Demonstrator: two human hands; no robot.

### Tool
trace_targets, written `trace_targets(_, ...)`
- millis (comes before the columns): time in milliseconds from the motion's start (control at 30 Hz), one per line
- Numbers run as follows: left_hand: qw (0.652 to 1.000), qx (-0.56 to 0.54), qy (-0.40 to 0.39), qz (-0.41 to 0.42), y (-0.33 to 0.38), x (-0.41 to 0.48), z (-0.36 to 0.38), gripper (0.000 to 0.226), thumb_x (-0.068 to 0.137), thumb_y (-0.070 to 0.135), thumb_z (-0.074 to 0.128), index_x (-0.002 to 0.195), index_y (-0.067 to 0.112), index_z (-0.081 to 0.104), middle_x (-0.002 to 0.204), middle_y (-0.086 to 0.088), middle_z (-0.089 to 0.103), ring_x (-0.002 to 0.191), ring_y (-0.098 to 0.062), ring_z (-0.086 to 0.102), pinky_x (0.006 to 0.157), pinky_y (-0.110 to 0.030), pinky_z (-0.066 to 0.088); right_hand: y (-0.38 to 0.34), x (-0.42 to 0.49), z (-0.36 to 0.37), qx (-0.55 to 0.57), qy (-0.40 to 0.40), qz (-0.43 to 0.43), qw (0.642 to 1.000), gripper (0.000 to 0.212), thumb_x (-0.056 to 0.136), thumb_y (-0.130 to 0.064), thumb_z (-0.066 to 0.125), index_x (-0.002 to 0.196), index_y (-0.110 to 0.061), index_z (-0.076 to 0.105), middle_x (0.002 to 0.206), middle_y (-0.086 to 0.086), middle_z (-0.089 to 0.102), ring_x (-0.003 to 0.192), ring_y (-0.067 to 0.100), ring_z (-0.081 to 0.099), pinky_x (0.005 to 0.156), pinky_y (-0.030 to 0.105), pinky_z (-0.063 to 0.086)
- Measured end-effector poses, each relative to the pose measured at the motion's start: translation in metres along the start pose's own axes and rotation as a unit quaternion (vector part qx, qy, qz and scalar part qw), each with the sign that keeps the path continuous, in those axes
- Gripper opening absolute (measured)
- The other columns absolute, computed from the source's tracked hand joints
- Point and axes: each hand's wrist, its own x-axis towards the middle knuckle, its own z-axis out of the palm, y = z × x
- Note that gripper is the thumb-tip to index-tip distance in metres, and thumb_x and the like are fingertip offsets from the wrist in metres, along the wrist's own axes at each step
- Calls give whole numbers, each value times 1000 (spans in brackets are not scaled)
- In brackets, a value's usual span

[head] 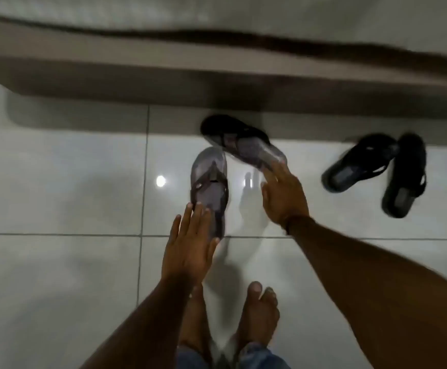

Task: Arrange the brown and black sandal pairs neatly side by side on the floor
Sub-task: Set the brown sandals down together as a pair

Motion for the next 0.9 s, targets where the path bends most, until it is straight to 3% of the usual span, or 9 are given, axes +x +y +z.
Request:
trace_targets(67,999,-25,1,-28,-8,26,39,71,104,54,24,165,27,-2,174,-4,-15,159,-27,-20,131,-51,2,13,37,30,-7,7,7,1000,55,106,-27,36,160,-17,33,170,14,24,157,39,18,121,54,31)
trace_targets(167,995,-39,29,-82,-15,58,71,71,105,52,31,164,33,-4,174,-8,-10,160,-34,-15,129,-56,0,23,74,64,-13,20,60,998,56,108,-34,32,162,-26,25,173,13,11,157,41,13,121,57,29)
trace_targets(267,995,-22,69,-74,-24,76,78,77,100,54,41,164,31,5,170,-18,13,157,-42,13,125,-60,20,20,58,92,-27,50,87,995,57,106,-40,35,161,-33,24,171,14,14,147,44,27,109,59,38)
trace_targets(400,993,-30,90,-70,-37,102,64,74,100,54,46,162,30,16,166,-19,22,145,-44,33,112,-59,38,-14,21,114,-16,49,170,984,59,105,-47,38,161,-35,22,162,19,28,121,41,46,93,53,45)
trace_targets(600,992,-21,90,-84,-35,129,49,72,101,53,46,162,29,16,167,-18,17,136,-43,38,101,-56,43,-71,-15,133,31,45,247,967,57,102,-50,32,157,-37,28,147,17,41,104,33,52,83,45,45)
trace_targets(767,992,-33,78,-92,-23,124,52,81,95,49,57,163,28,17,168,-19,15,136,-44,38,100,-53,43,-82,-16,137,25,42,256,965,58,103,-49,40,159,-37,27,147,16,42,108,32,53,86,44,48)
trace_targets(900,993,-31,70,-92,-22,120,53,79,98,49,55,163,30,15,169,-18,12,139,-43,36,105,-53,42,-78,-16,136,29,26,256,966,64,102,-48,45,160,-38,21,149,16,38,112,32,51,90,44,46)
